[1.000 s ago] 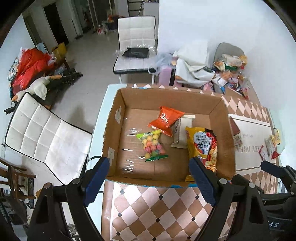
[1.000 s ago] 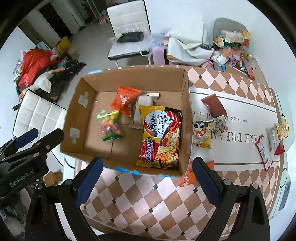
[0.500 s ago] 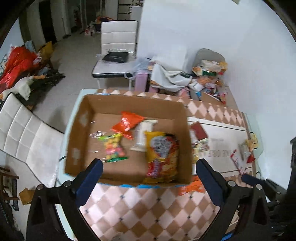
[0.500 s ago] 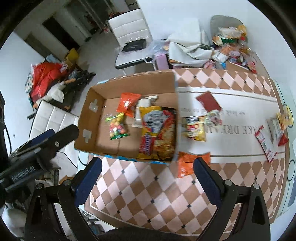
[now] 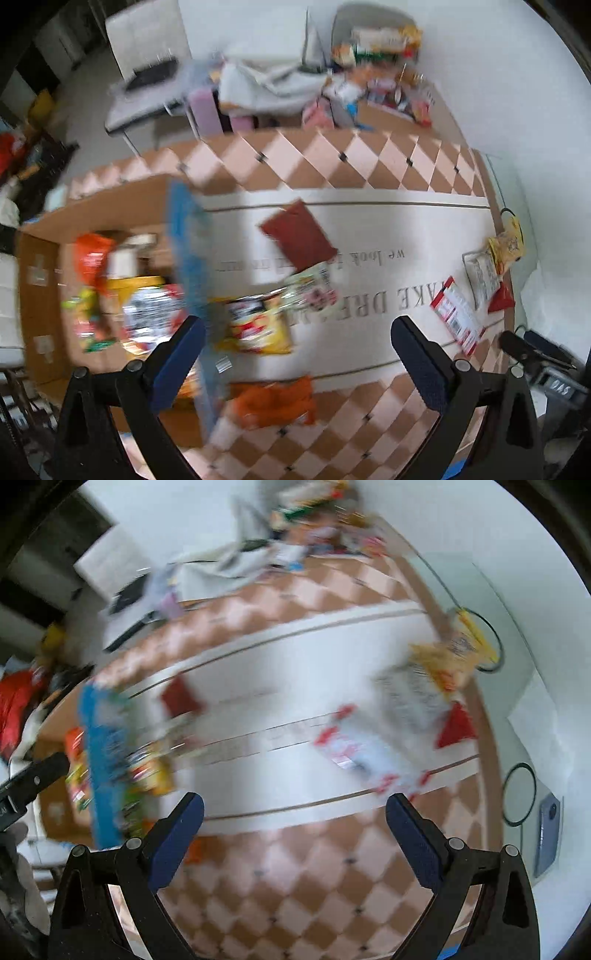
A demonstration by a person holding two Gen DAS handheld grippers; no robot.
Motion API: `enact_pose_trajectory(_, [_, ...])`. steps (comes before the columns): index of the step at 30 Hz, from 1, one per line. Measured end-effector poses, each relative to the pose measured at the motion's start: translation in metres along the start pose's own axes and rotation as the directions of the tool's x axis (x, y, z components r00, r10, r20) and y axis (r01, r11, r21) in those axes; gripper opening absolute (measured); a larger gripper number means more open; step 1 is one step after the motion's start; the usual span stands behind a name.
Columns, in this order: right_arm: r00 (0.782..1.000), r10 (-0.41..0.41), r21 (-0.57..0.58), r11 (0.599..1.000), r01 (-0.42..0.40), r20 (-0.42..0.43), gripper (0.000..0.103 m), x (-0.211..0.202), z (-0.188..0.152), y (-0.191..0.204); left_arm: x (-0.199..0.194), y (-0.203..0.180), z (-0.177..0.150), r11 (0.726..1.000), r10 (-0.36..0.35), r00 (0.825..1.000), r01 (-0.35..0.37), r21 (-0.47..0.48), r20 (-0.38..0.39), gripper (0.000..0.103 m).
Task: Organize snacks
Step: 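Grasp the red-brown packet with the left tool while the right tool grasps the white Ritz pack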
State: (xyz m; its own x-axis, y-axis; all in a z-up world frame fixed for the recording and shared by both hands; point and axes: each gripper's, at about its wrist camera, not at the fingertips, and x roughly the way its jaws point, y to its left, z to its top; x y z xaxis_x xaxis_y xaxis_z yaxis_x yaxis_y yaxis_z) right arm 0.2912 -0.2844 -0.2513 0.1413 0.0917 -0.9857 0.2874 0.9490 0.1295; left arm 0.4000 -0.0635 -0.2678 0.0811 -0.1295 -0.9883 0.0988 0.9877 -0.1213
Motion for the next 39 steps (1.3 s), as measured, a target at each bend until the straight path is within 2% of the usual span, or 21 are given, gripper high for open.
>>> enact_pose_trajectory(3, [0.998, 0.042, 0.143, 0.989, -0.036, -0.037, 0.101, 0.022, 0.024, -0.054, 0.043, -0.007, 0.026, 0.998, -0.031, 0.996, 0.025, -0.066, -0.088, 0.103])
enact_pose_trajectory(5, [0.996, 0.077, 0.269, 0.961, -0.063, -0.042, 0.101, 0.037, 0.04, -0.092, 0.071, -0.006, 0.039, 0.992, -0.047, 0.988, 0.03, -0.122, -0.145, 0.103])
enact_pose_trajectory(9, [0.987, 0.15, 0.476, 0.873, -0.107, -0.054, 0.101, 0.073, 0.064, -0.147, 0.115, -0.005, 0.054, 0.981, -0.053, 0.972, 0.008, -0.195, -0.228, 0.103])
enact_pose_trajectory(12, [0.983, 0.168, 0.534, 0.839, -0.105, -0.071, 0.101, 0.096, 0.079, -0.163, 0.135, -0.005, 0.062, 0.975, -0.049, 0.963, -0.012, -0.222, -0.265, 0.103])
enact_pose_trajectory(15, [0.988, 0.095, 0.516, 0.856, -0.018, -0.124, 0.103, 0.113, 0.096, -0.161, 0.149, -0.004, 0.069, 0.972, -0.038, 0.956, -0.032, -0.233, -0.29, 0.103])
enact_pose_trajectory(19, [0.99, 0.016, 0.391, 0.919, 0.041, -0.141, 0.102, 0.116, 0.115, -0.137, 0.162, -0.004, 0.076, 0.974, -0.006, 0.948, -0.067, -0.217, -0.318, 0.103])
enact_pose_trajectory(22, [0.987, -0.105, 0.179, 0.976, 0.126, -0.121, 0.102, 0.11, 0.124, -0.108, 0.169, -0.008, 0.079, 0.98, 0.017, 0.945, -0.08, -0.181, -0.325, 0.103])
enact_pose_trajectory(25, [0.979, -0.173, -0.038, 0.985, 0.17, -0.112, 0.102, 0.11, 0.131, -0.08, 0.17, -0.02, 0.083, 0.987, 0.06, 0.953, -0.102, -0.127, -0.298, 0.098])
enact_pose_trajectory(27, [0.968, -0.223, -0.171, 0.964, 0.202, -0.114, 0.102, 0.116, 0.134, -0.063, 0.164, -0.028, 0.083, 0.989, 0.087, 0.963, -0.113, -0.091, -0.256, 0.086])
enact_pose_trajectory(29, [0.95, -0.284, -0.308, 0.922, 0.234, -0.128, 0.102, 0.127, 0.138, -0.049, 0.158, -0.037, 0.083, 0.992, 0.092, 0.97, -0.109, -0.063, -0.224, 0.062])
enact_pose_trajectory(30, [0.947, -0.292, -0.338, 0.912, 0.233, -0.137, 0.102, 0.131, 0.139, -0.046, 0.155, -0.042, 0.084, 0.993, 0.094, 0.972, -0.106, -0.045, -0.215, 0.056])
enact_pose_trajectory(33, [0.931, -0.322, -0.45, 0.866, 0.216, -0.171, 0.102, 0.146, 0.139, -0.035, 0.156, -0.053, 0.083, 0.996, 0.085, 0.972, -0.089, -0.006, -0.217, 0.053])
enact_pose_trajectory(35, [0.905, -0.372, -0.538, 0.816, 0.213, -0.205, 0.102, 0.166, 0.137, -0.027, 0.156, -0.059, 0.079, 0.995, 0.103, 0.974, -0.1, 0.027, -0.2, 0.053])
enact_pose_trajectory(36, [0.905, -0.372, -0.538, 0.816, 0.213, -0.205, 0.102, 0.166, 0.137, -0.027, 0.156, -0.059, 0.078, 0.995, 0.102, 0.975, -0.098, 0.03, -0.196, 0.053])
enact_pose_trajectory(39, [0.883, -0.4, -0.594, 0.782, 0.189, -0.246, 0.1, 0.189, 0.135, -0.036, 0.156, -0.062, 0.071, 0.996, 0.087, 0.977, -0.085, 0.02, -0.193, 0.053])
